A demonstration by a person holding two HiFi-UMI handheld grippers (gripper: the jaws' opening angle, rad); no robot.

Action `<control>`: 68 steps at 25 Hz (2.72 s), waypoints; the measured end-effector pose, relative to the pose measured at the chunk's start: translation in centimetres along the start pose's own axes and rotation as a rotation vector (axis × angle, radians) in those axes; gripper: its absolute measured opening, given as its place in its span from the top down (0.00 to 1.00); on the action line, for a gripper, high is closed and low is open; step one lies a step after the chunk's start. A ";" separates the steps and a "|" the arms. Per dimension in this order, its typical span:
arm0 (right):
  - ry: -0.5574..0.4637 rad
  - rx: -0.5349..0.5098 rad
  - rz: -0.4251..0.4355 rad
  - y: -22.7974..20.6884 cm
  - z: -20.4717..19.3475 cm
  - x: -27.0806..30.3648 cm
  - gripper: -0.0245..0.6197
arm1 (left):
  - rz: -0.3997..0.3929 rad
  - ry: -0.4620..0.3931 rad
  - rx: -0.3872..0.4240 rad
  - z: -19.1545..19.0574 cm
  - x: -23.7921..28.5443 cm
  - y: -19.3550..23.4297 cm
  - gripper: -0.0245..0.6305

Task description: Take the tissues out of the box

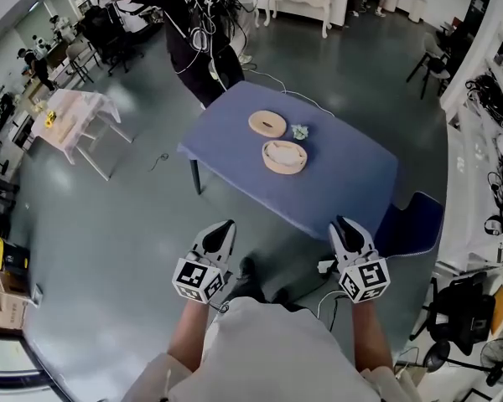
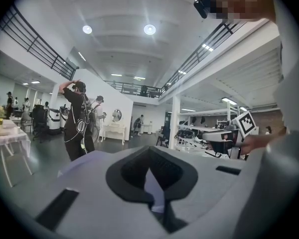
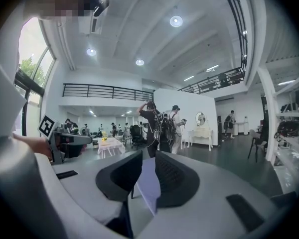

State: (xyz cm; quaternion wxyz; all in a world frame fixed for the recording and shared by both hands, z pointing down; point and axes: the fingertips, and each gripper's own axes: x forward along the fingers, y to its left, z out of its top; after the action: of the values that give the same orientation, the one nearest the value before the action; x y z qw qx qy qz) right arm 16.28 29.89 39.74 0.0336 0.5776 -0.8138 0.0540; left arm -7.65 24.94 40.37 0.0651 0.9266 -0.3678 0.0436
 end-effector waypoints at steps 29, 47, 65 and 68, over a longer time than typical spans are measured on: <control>0.083 0.028 -0.183 -3.3 -0.8 22.1 0.81 | -0.228 0.060 0.009 1.2 17.3 19.5 0.95; 0.185 0.019 -0.183 -5.9 -2.1 29.2 0.81 | -0.279 0.121 -0.046 -0.7 23.1 23.9 0.95; 0.415 -0.032 0.153 -13.4 -10.3 36.8 0.81 | -0.018 0.206 -0.158 -3.7 27.6 22.2 0.95; 0.468 -0.038 0.206 -14.3 -13.3 38.1 0.81 | 0.027 0.228 -0.179 -4.9 28.0 22.0 0.95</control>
State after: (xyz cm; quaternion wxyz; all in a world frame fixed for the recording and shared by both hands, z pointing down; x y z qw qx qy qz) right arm 17.04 -8.82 58.11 0.2261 0.4628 -0.8393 0.1739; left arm -2.58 -9.13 50.81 0.1883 0.9010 -0.3730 0.1162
